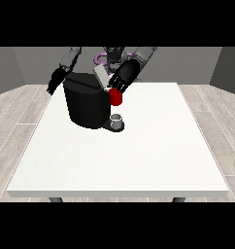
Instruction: Insert the coffee pod into the coffee machine and close the lid
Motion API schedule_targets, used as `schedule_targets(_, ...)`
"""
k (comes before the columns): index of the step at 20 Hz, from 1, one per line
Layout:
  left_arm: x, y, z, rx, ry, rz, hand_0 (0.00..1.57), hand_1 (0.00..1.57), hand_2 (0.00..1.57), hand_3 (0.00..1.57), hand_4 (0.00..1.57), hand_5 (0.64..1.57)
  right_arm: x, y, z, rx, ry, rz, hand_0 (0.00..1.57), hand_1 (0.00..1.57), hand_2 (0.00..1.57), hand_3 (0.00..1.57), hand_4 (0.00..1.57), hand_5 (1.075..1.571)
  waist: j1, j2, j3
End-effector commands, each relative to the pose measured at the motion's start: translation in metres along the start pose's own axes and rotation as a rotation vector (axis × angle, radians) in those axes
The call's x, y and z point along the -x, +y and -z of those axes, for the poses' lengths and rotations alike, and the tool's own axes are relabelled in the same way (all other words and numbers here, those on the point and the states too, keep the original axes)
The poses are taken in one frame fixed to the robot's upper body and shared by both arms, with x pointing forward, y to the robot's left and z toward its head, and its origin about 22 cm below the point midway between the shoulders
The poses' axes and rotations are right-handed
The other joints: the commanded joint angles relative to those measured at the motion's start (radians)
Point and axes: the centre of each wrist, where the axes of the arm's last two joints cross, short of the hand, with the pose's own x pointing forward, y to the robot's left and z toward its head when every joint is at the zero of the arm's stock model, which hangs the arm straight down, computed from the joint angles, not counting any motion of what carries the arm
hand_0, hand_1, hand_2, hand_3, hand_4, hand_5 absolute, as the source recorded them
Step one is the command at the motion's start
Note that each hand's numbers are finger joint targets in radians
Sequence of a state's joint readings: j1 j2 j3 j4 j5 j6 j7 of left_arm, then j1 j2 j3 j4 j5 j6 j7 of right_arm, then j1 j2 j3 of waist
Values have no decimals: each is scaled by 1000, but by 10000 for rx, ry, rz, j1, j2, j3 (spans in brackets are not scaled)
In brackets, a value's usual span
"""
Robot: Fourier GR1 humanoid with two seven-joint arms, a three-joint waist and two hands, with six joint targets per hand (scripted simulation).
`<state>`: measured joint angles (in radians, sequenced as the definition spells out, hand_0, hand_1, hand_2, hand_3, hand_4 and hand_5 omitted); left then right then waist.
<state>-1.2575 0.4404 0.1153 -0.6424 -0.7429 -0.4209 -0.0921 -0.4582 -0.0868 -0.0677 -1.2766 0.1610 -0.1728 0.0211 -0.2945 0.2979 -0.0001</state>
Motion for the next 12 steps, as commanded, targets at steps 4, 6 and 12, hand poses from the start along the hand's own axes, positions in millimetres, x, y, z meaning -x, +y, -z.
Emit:
schedule_targets(4, 4, -14, 3, -147, -46, -109, 1217, 1217, 1242, 1195, 357, 1571, 13, 3, -12, -94, 237, 42, 0, 0, 0, 0, 0, 1571, -121, -172, 2)
schedule_targets(6, 5, -11, 1, -197, -220, 30, 1202, 1202, 1218, 1176, 360, 1571, 2, 5, -4, 29, 67, 222, 0, 0, 0, 0, 0, 1571, -55, -2, 2)
schedule_targets(12, -8, 11, -1, -597, -152, 1132, 1209, 1209, 1228, 1132, 0, 1571, 10, 1, -3, 83, 51, -70, 0, 0, 0, 0, 0, 1571, 36, 178, 6)
